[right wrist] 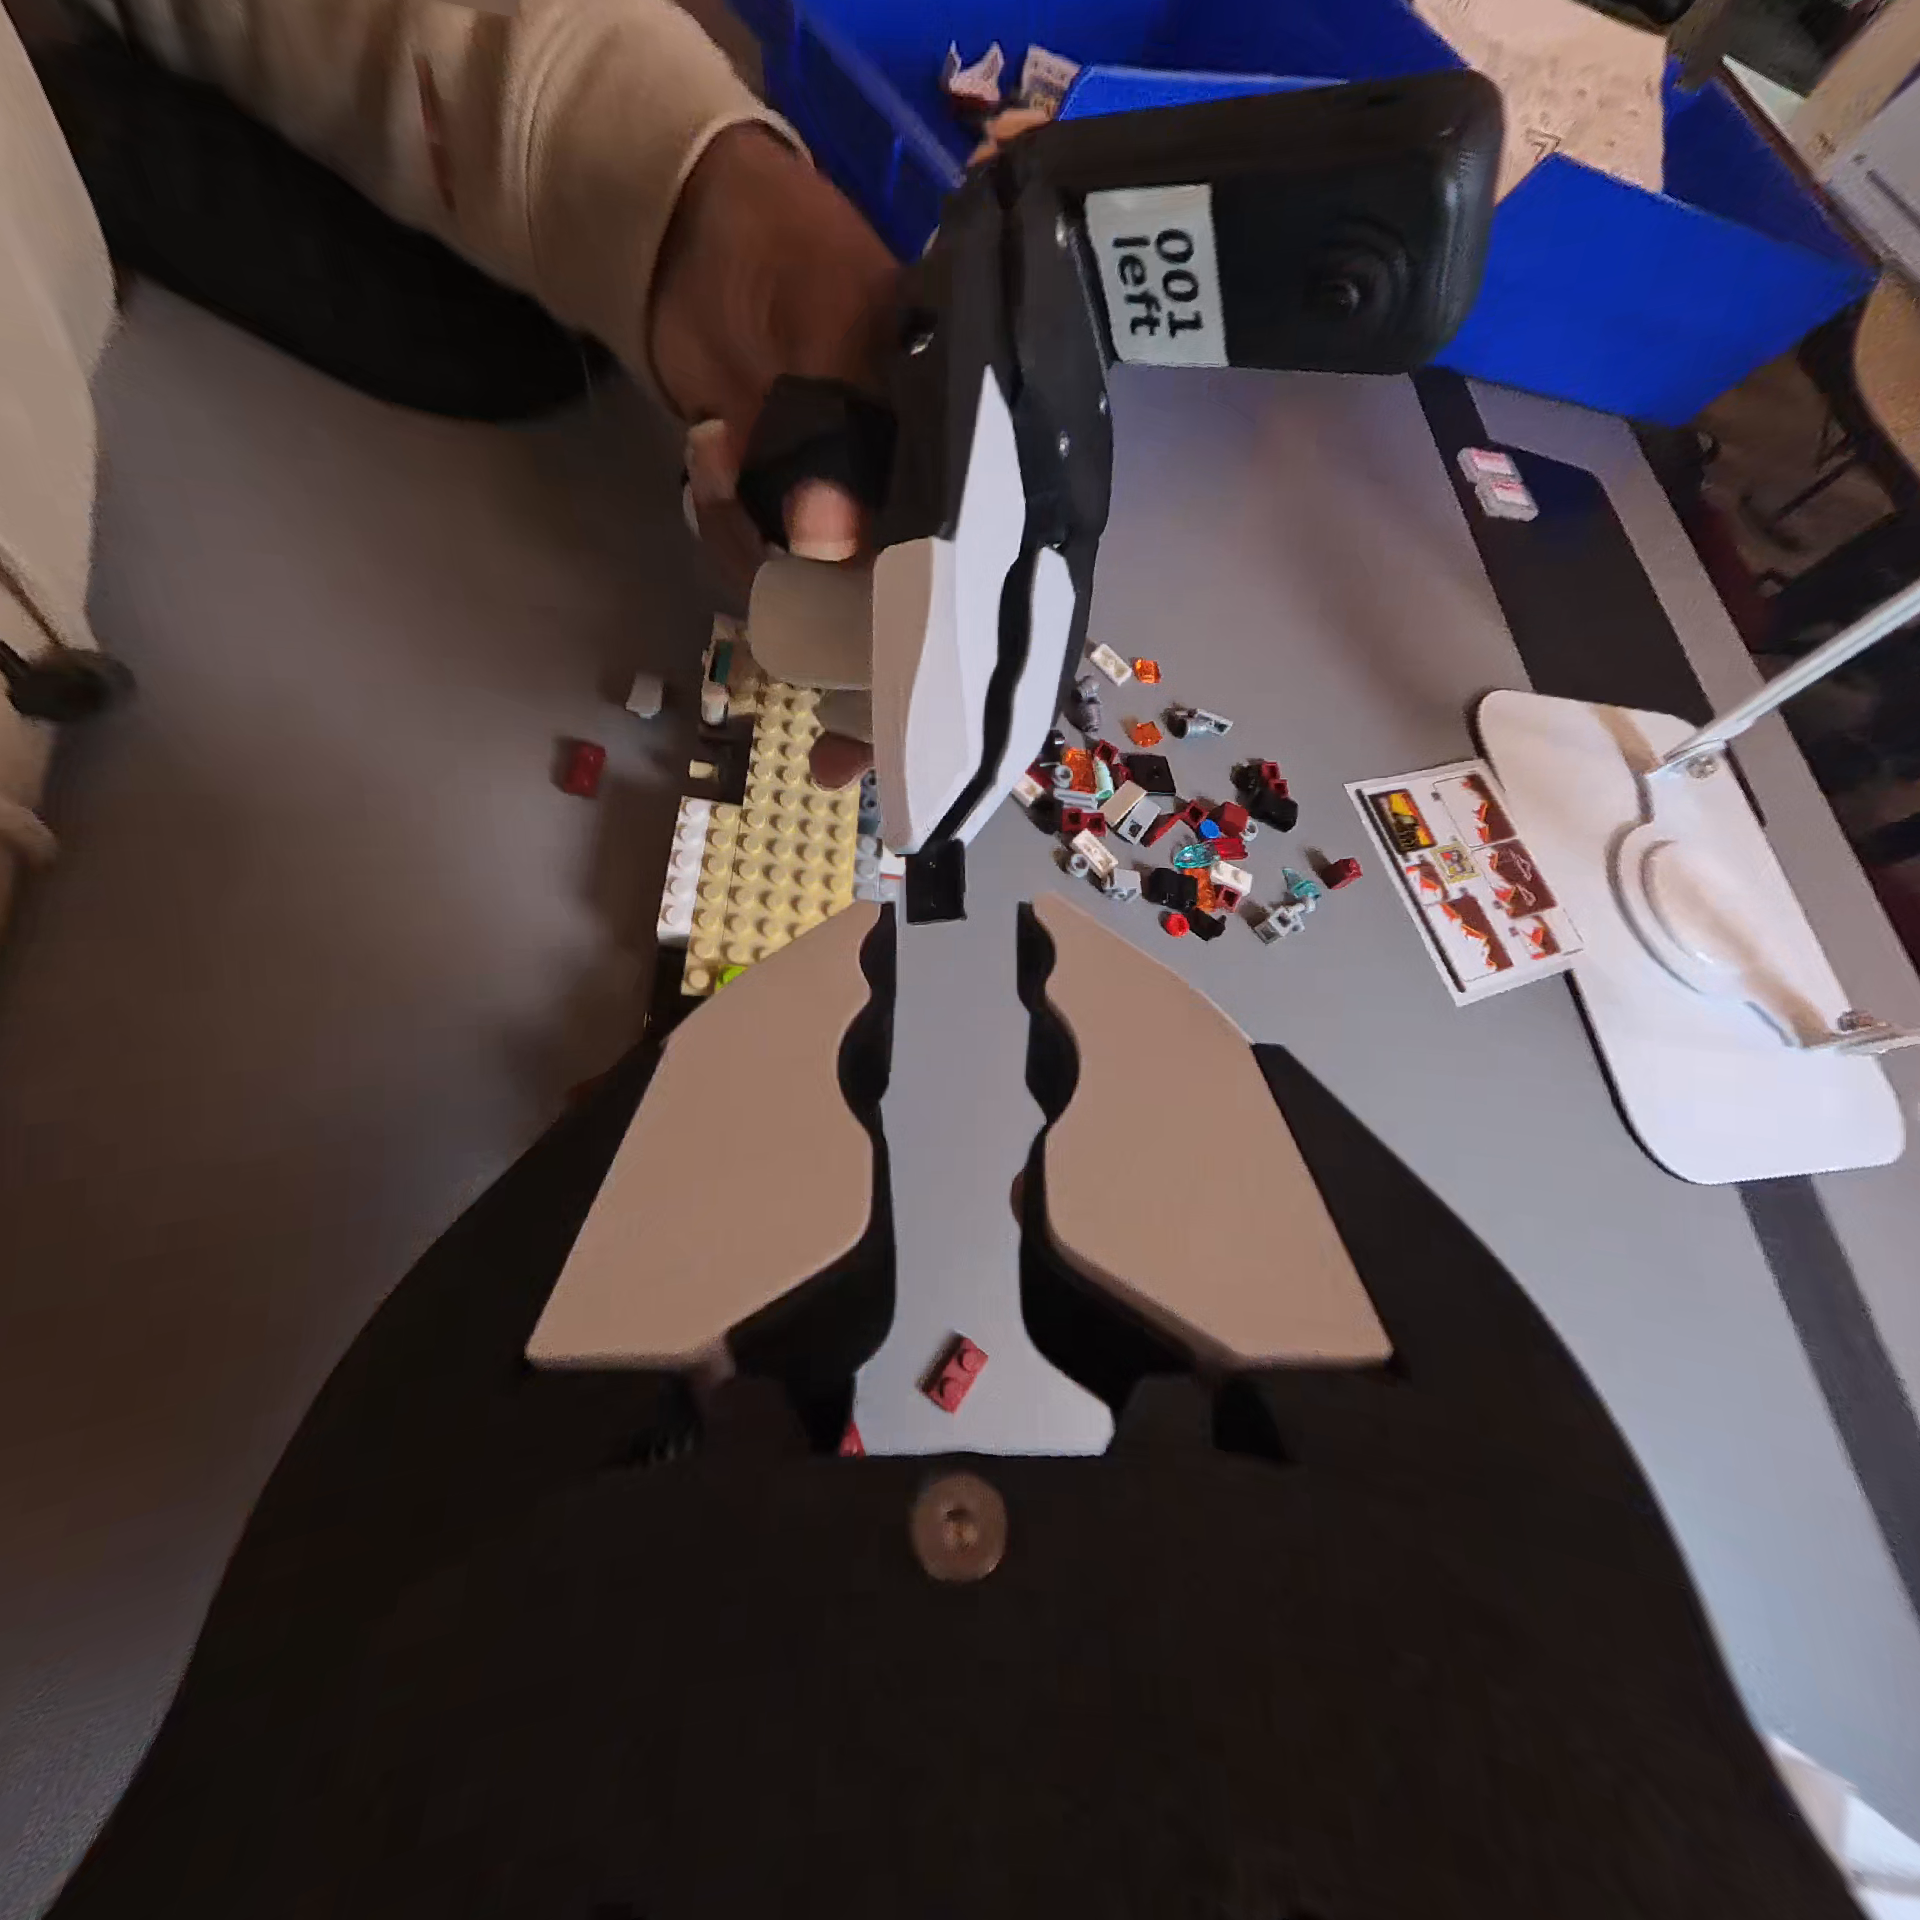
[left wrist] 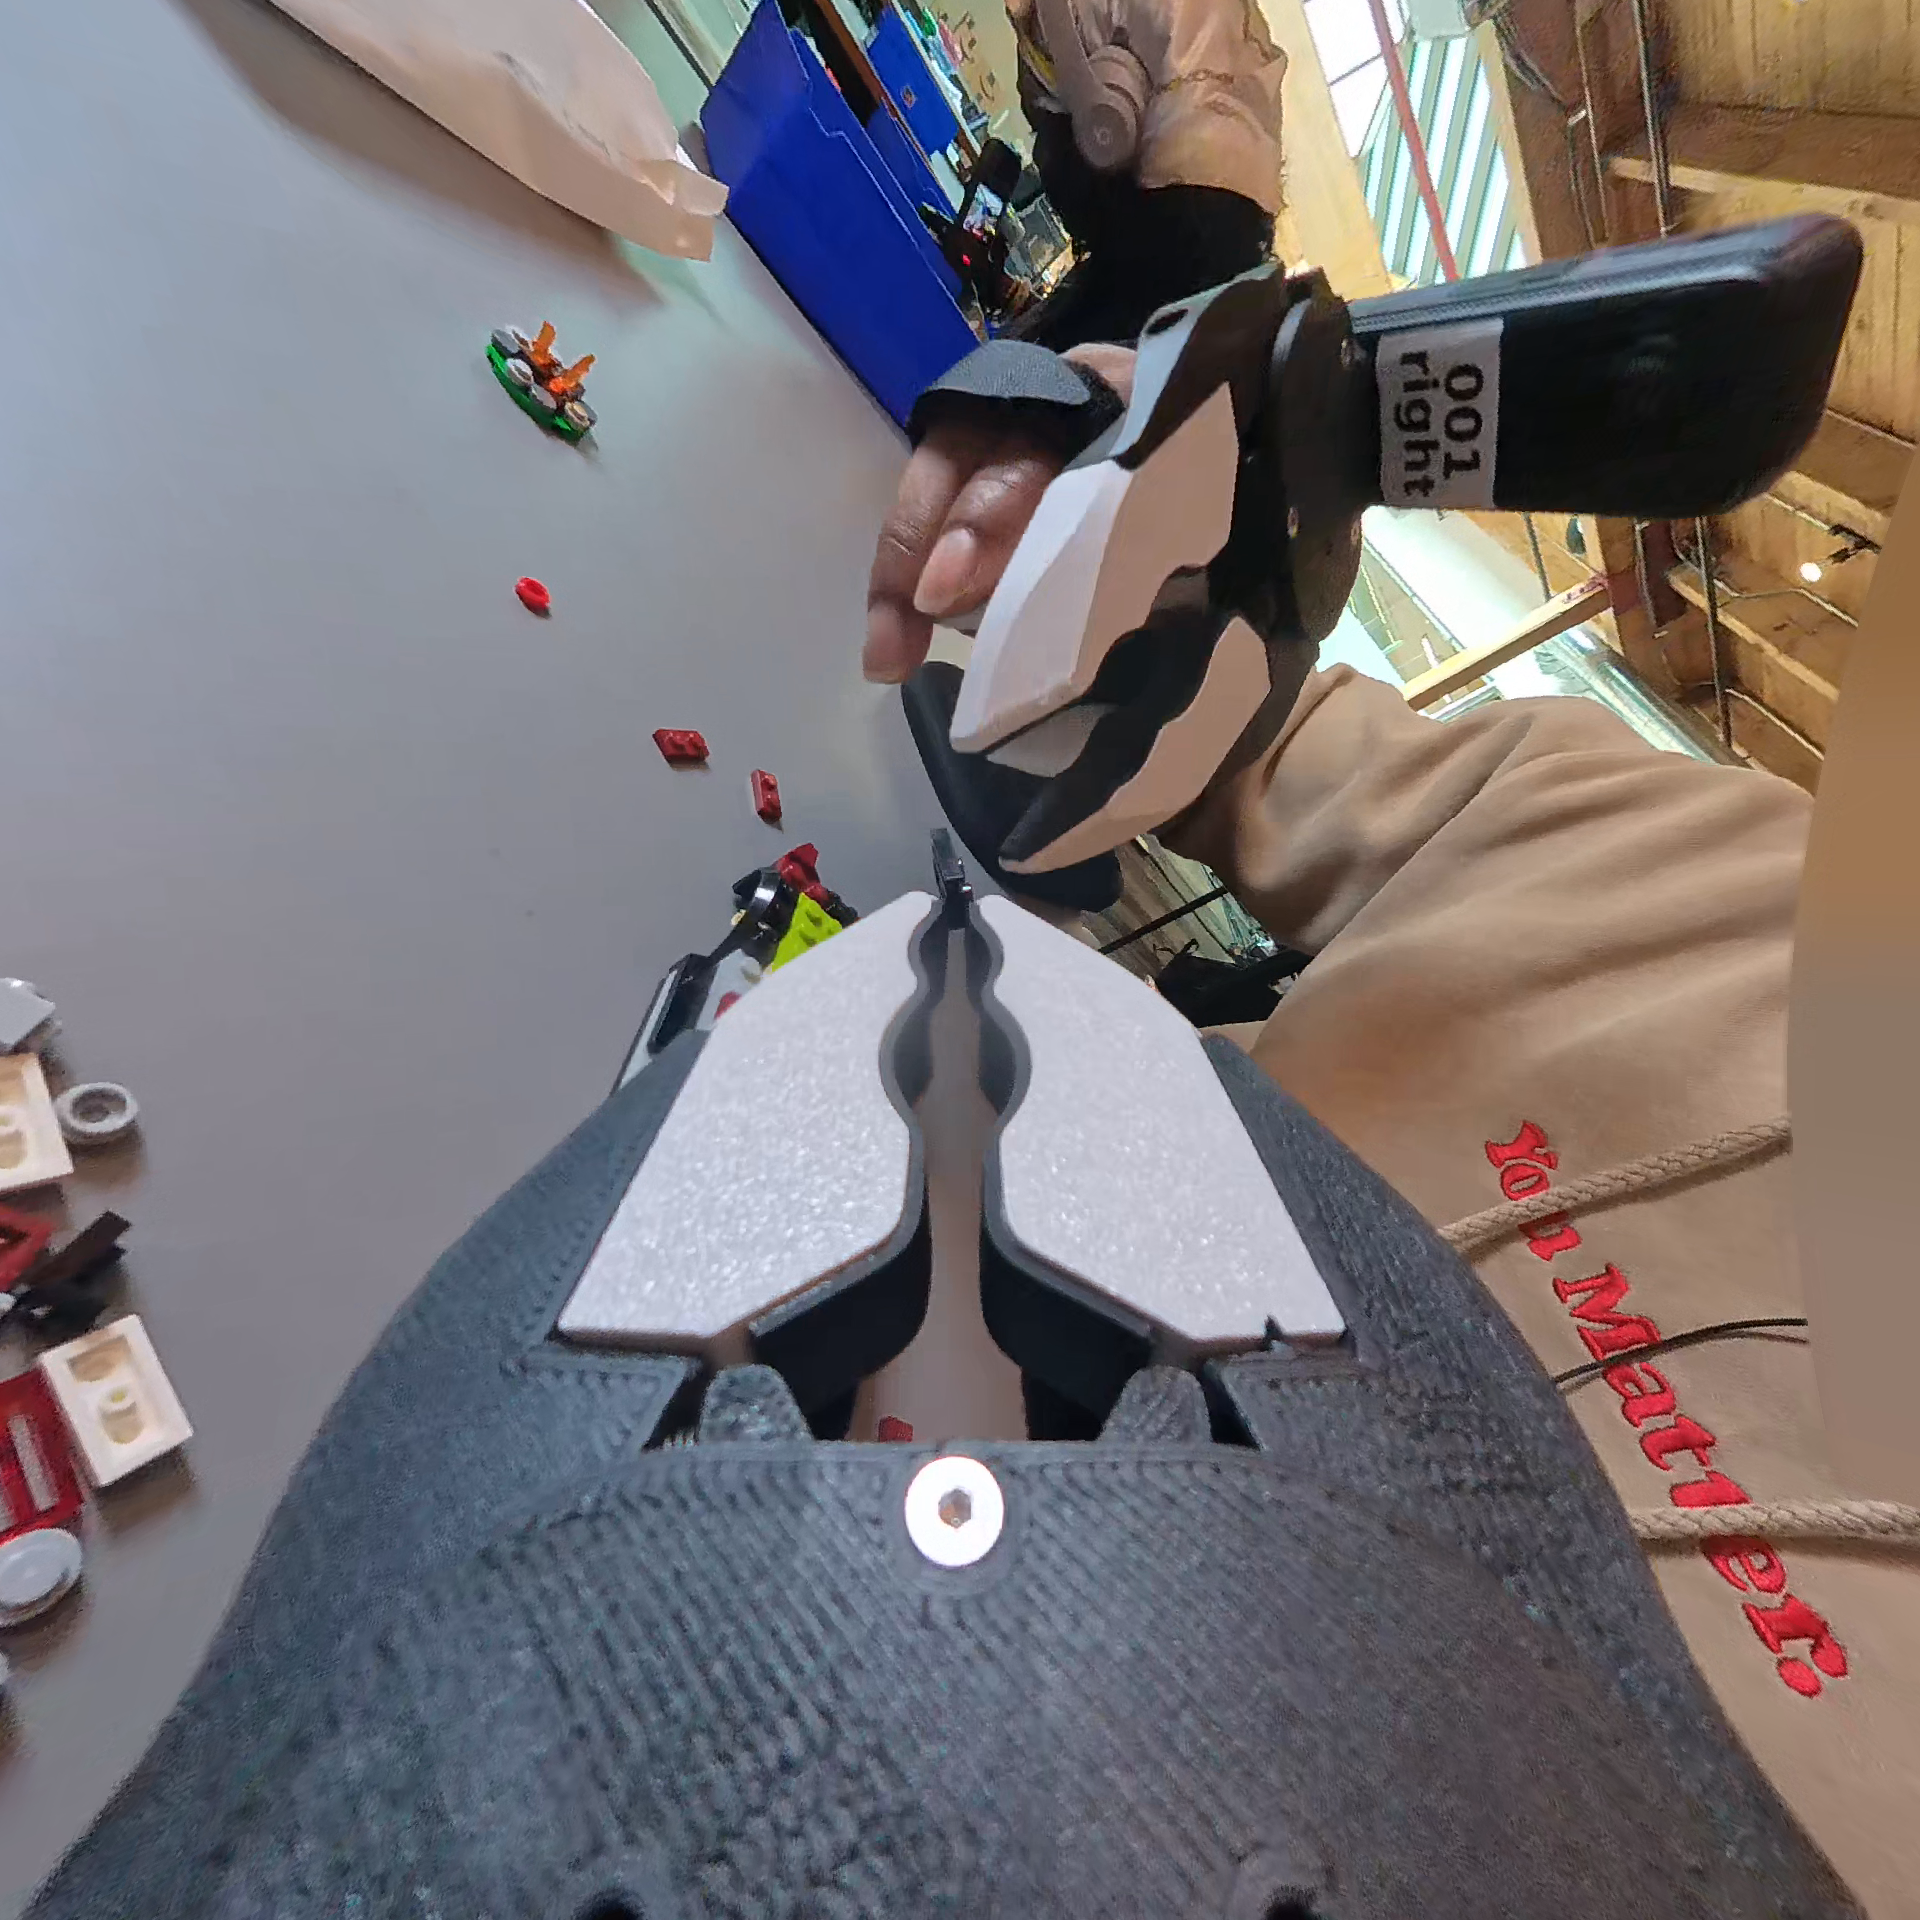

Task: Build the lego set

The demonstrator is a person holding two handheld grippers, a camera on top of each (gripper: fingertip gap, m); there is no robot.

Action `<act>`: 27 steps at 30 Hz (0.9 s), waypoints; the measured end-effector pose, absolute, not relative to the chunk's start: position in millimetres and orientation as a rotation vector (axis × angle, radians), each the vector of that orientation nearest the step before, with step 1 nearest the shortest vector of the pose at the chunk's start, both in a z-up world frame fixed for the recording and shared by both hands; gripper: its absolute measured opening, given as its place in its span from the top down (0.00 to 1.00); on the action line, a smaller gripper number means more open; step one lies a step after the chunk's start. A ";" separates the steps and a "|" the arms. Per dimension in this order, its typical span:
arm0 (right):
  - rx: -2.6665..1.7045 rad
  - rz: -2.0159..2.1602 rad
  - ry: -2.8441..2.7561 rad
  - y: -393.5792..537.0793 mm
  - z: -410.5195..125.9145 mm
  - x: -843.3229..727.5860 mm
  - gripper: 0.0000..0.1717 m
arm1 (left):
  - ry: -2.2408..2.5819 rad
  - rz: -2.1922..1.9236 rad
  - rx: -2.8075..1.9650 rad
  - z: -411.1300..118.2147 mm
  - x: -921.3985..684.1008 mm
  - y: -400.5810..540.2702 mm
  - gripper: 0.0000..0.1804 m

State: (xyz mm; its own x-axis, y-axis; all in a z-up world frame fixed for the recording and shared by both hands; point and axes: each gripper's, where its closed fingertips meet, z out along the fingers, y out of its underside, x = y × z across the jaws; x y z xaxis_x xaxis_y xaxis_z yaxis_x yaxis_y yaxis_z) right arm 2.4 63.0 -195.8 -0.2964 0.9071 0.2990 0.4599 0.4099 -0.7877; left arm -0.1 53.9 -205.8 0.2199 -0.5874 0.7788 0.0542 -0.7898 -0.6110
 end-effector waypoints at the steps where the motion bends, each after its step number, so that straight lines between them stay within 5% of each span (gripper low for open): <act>1: -1.152 0.725 -1.936 60.4 -198.4 1.8 0.87 | 0.491 -1.616 -1.981 -206.1 0.6 53.2 0.98; 19: -1.244 0.669 -1.996 57.1 -215.7 -6.5 0.93 | 0.479 -1.619 -2.009 -211.2 2.9 52.2 0.98; 27: -1.582 0.731 -2.136 75.8 -247.9 8.2 0.93 | 0.766 -1.106 -2.067 -232.1 -14.2 60.0 0.85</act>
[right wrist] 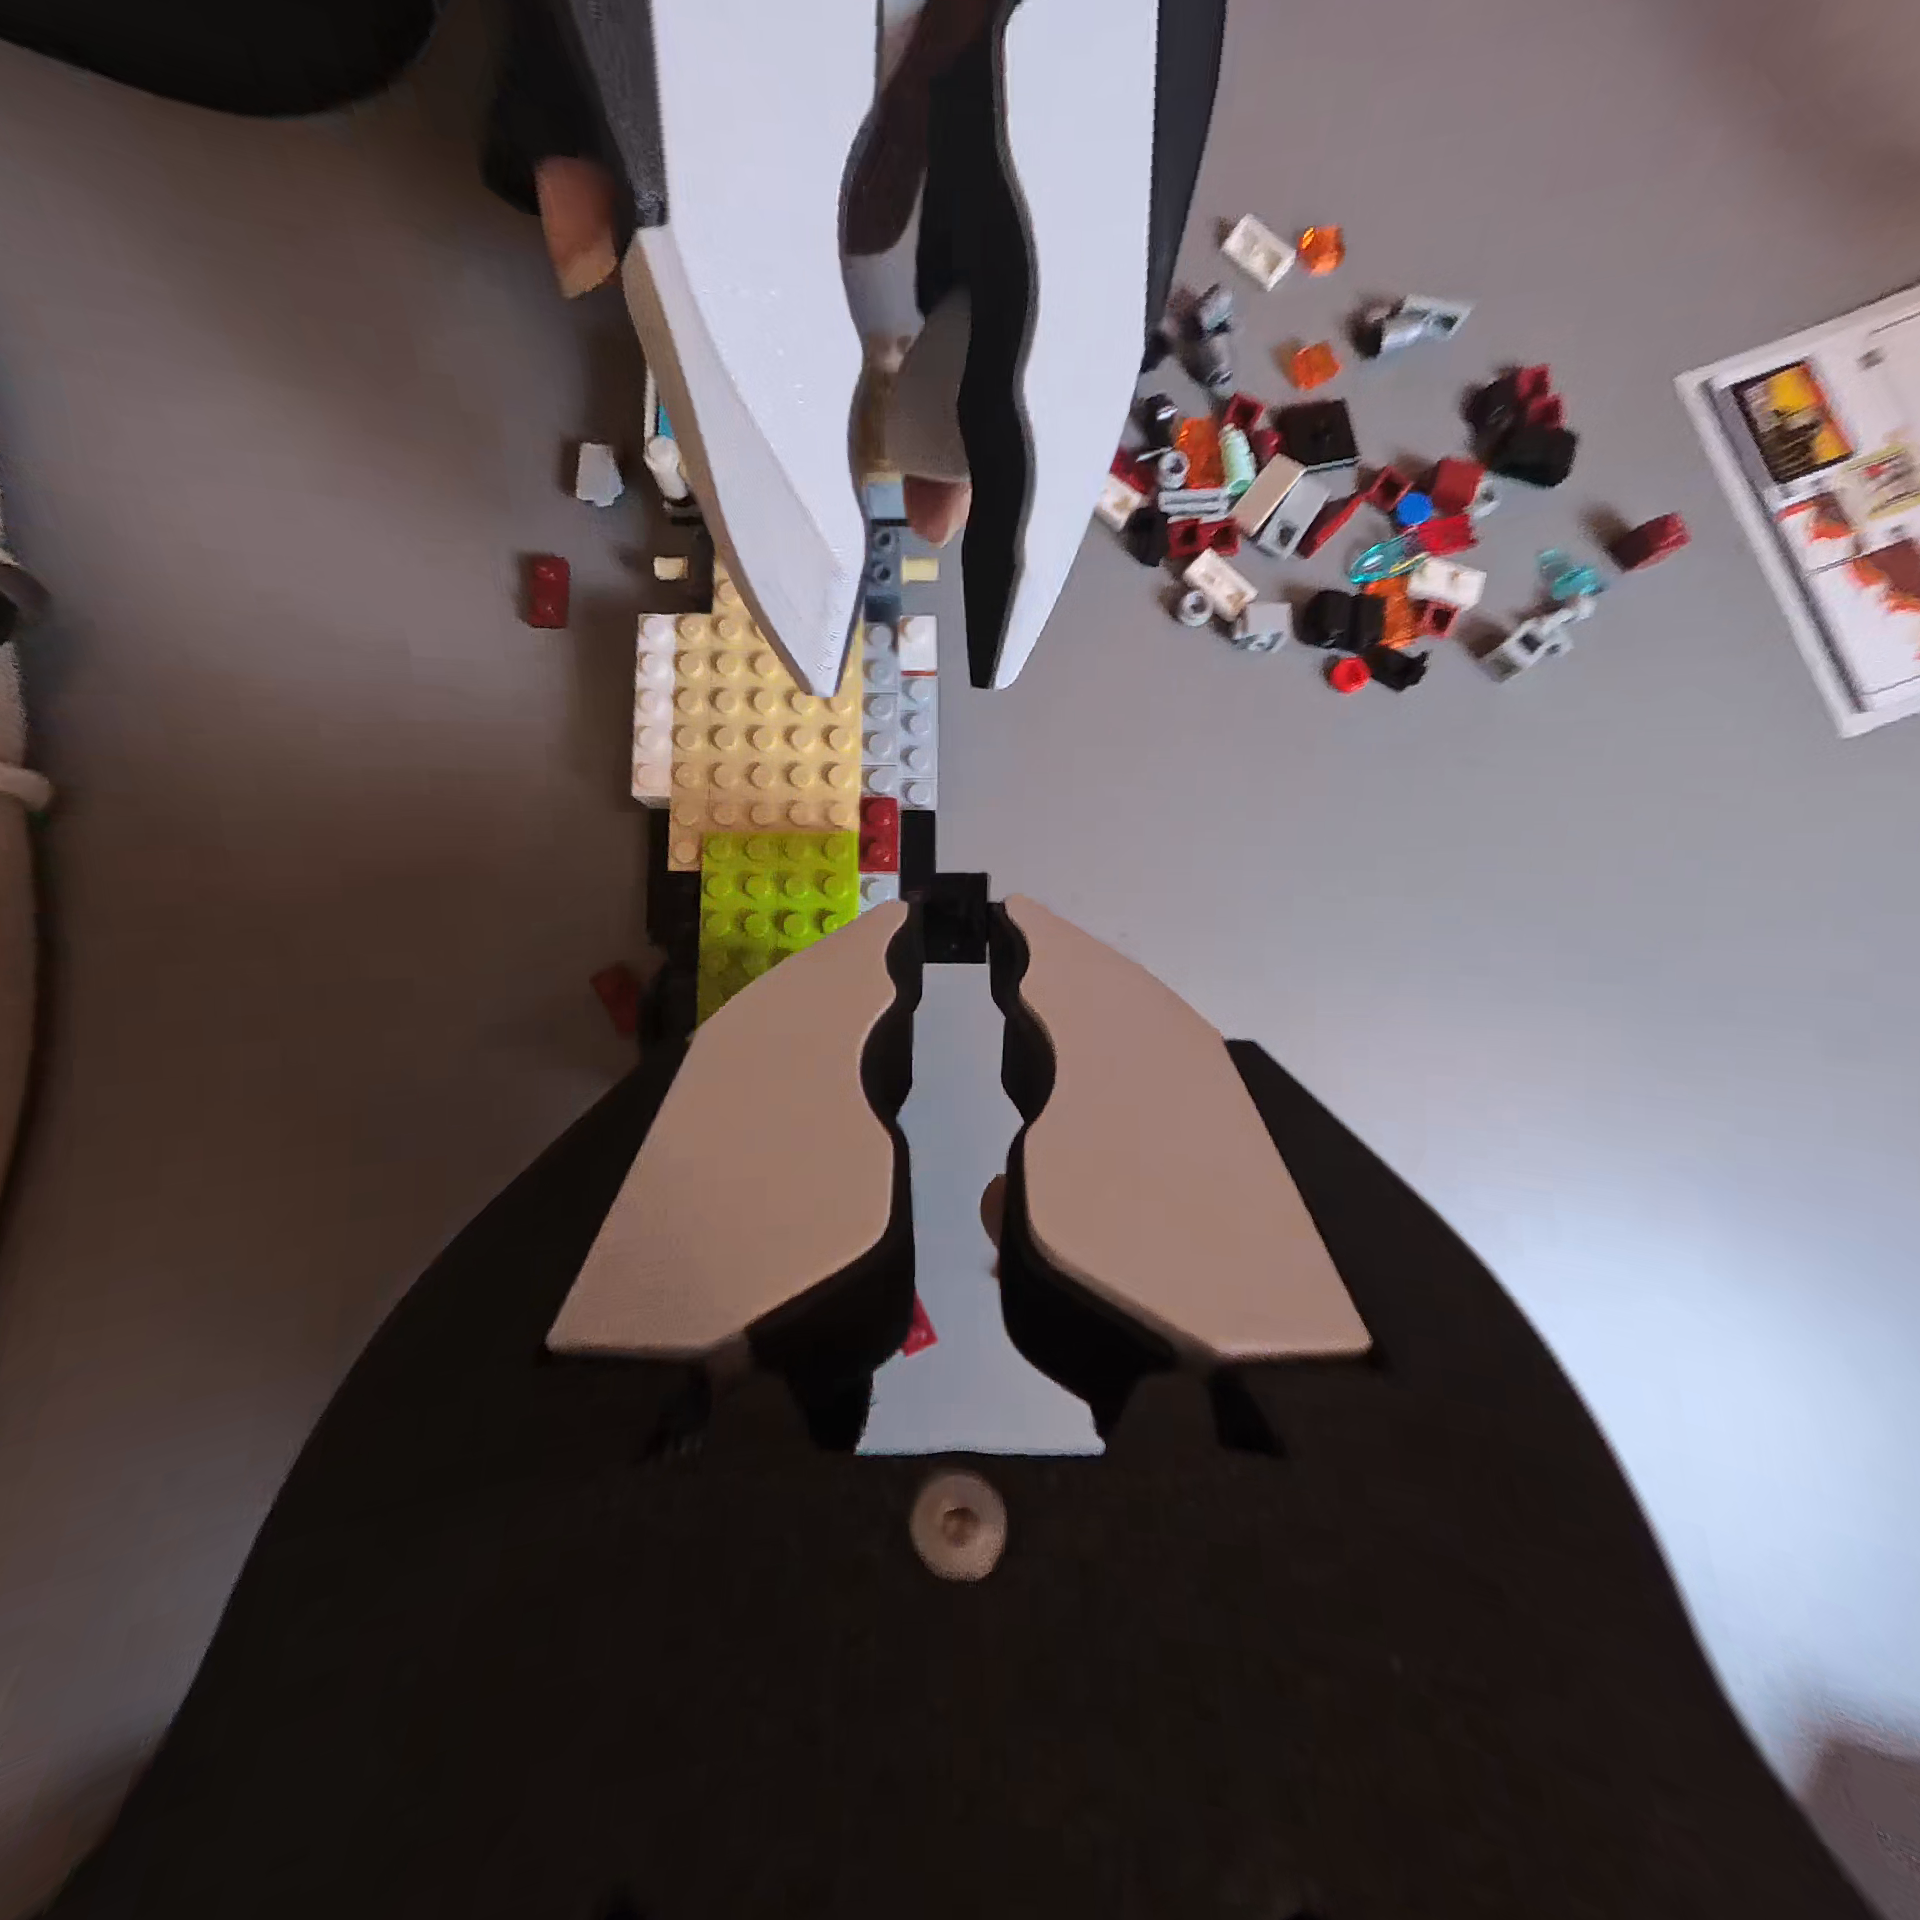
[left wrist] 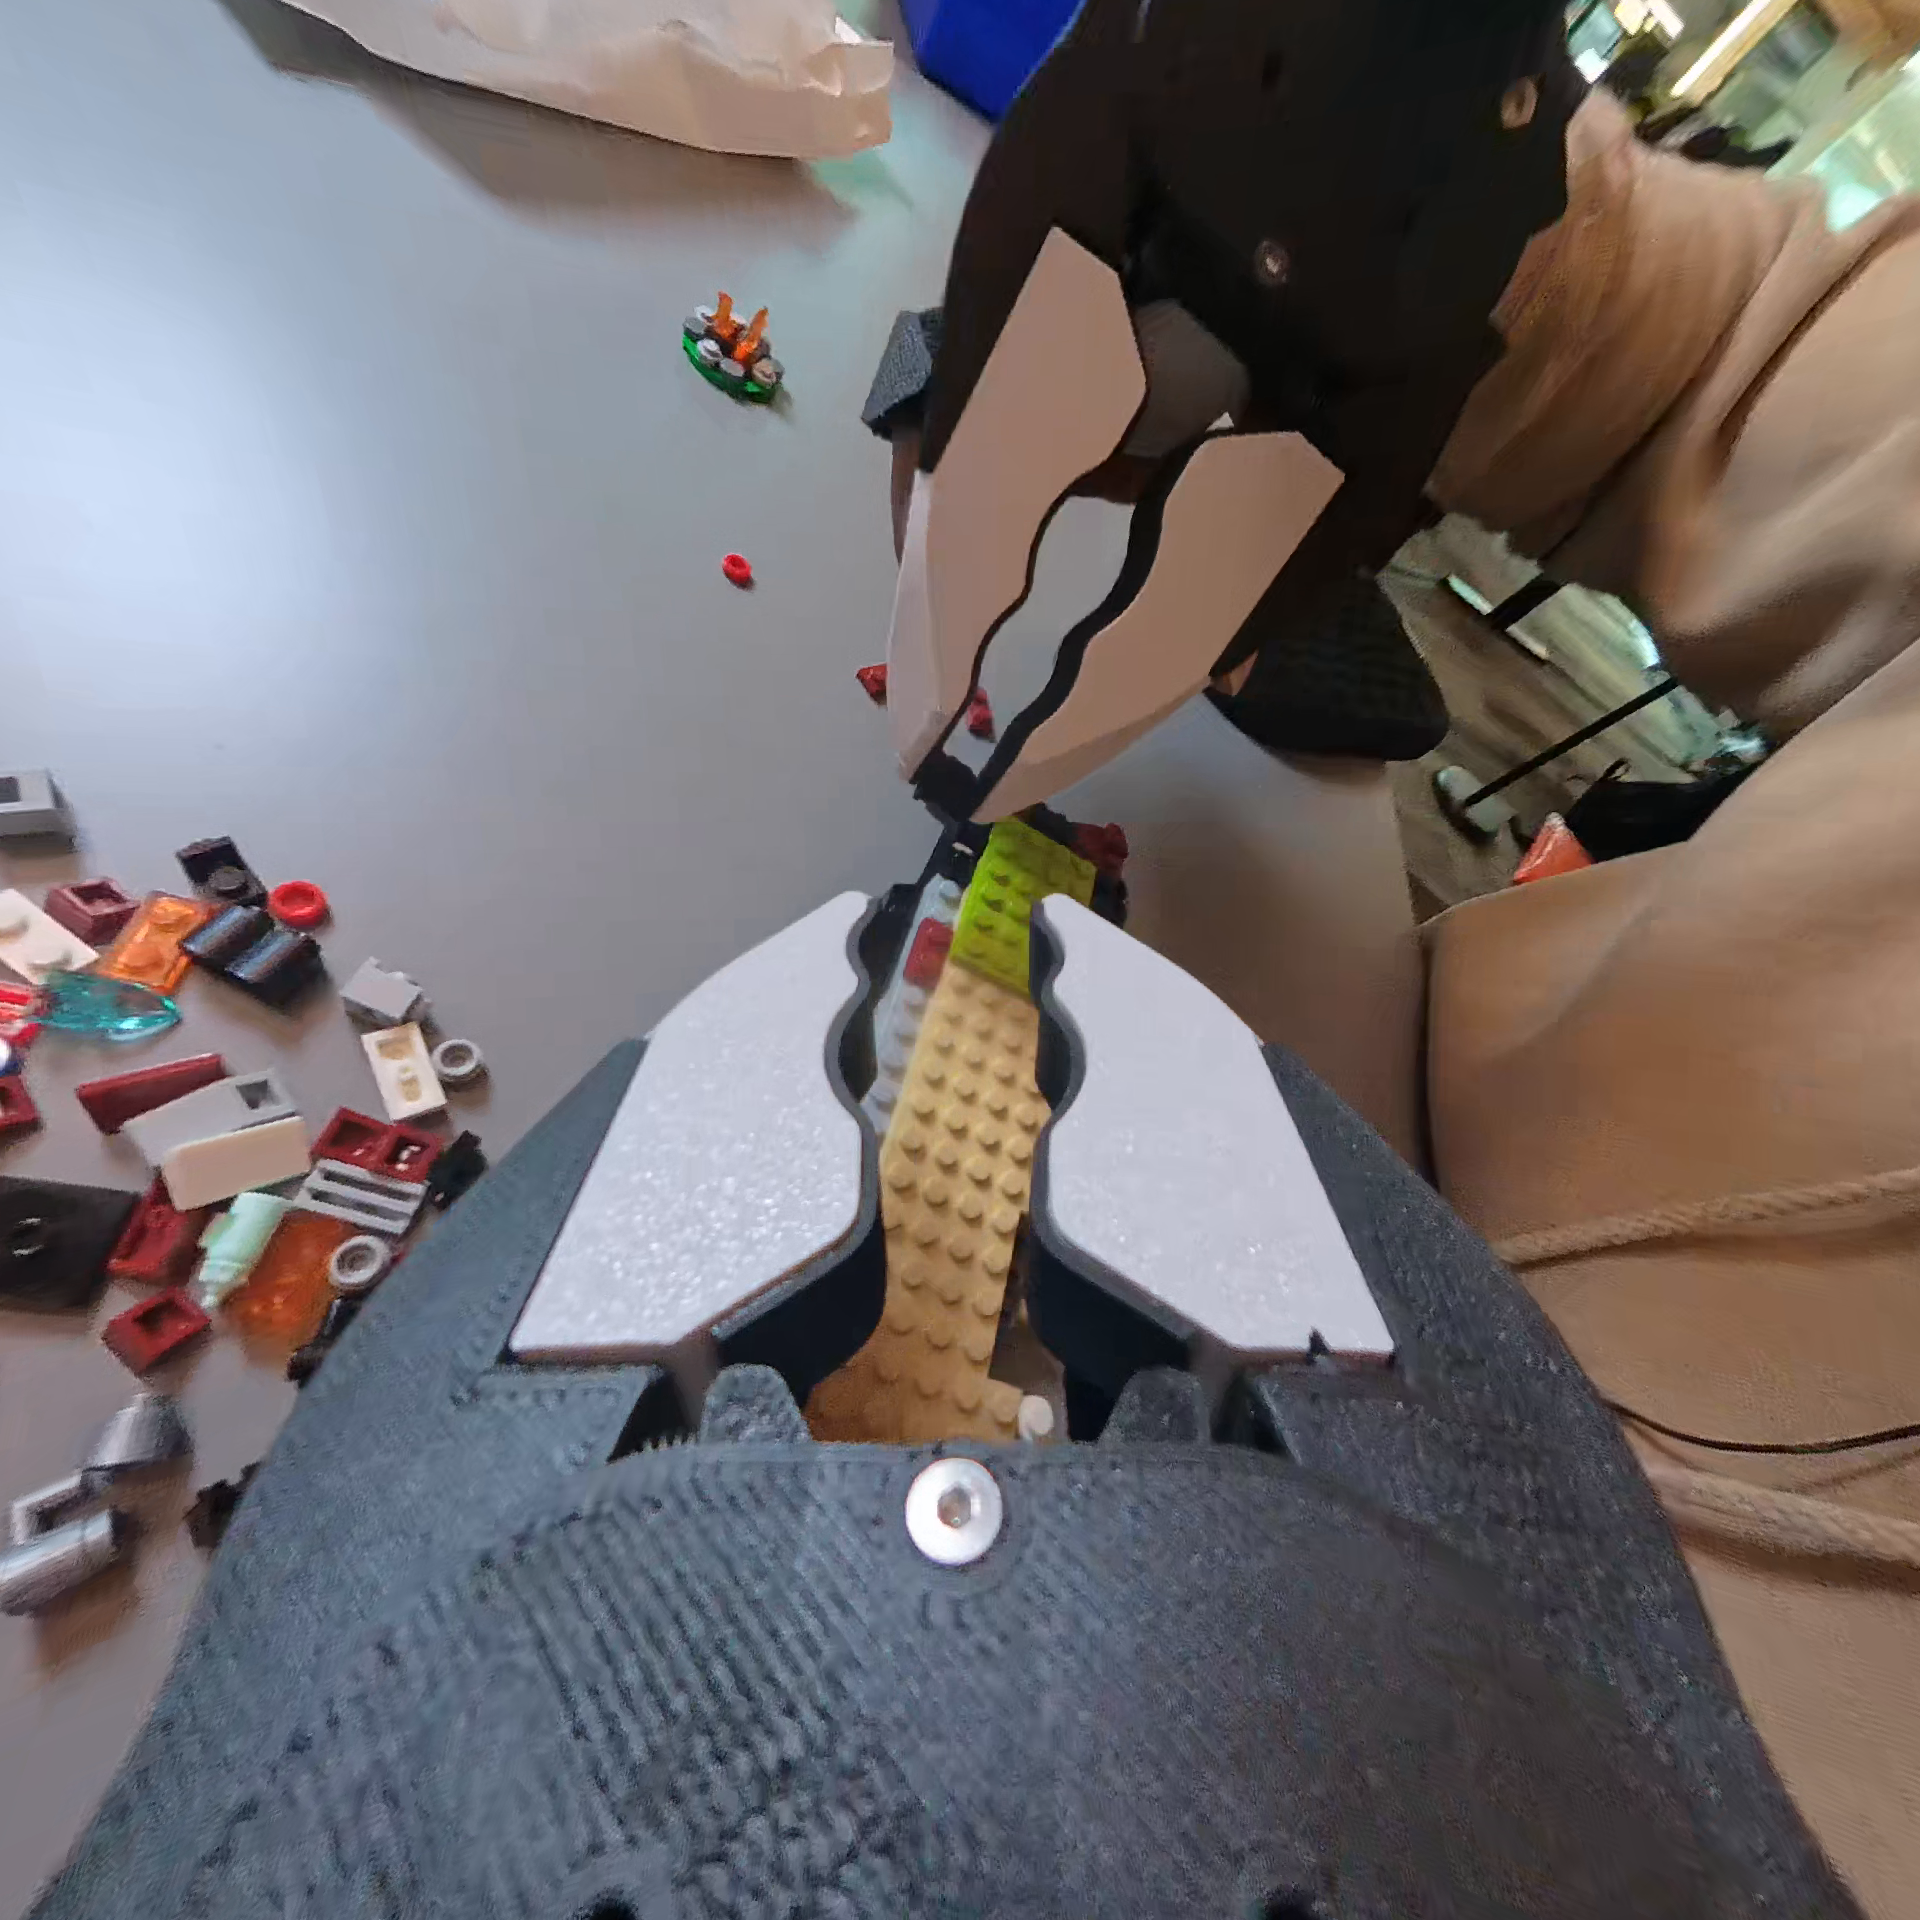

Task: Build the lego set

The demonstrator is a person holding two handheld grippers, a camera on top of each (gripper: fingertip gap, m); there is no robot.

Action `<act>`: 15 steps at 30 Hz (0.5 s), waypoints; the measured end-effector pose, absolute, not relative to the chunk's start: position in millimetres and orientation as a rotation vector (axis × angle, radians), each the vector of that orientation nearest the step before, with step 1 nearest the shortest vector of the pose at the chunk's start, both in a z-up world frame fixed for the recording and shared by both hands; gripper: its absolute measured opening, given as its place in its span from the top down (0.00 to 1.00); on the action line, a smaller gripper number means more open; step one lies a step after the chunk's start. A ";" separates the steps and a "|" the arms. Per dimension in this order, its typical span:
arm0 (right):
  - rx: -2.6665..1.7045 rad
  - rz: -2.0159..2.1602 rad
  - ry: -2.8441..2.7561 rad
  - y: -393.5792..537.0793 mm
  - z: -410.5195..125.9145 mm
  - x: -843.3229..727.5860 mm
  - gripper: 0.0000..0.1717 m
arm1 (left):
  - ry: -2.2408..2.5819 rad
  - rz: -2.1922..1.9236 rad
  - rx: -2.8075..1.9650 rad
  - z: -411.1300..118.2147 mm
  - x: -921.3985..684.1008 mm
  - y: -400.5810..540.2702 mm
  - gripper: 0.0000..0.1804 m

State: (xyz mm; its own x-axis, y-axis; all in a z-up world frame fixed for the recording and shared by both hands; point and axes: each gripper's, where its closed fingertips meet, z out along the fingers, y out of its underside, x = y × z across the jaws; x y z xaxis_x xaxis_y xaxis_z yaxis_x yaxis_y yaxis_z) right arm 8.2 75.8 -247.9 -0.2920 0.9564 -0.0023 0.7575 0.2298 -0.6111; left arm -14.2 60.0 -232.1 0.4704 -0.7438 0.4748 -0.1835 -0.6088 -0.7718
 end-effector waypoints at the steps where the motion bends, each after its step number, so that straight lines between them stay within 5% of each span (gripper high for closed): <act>1: -1.617 0.752 -2.157 74.0 -251.5 7.8 0.93 | 0.790 -1.070 -2.076 -234.9 -15.0 59.8 0.85; 15: -1.824 0.833 -2.261 59.2 -267.8 7.9 0.93 | 1.030 -0.889 -2.155 -254.5 -6.2 69.2 0.88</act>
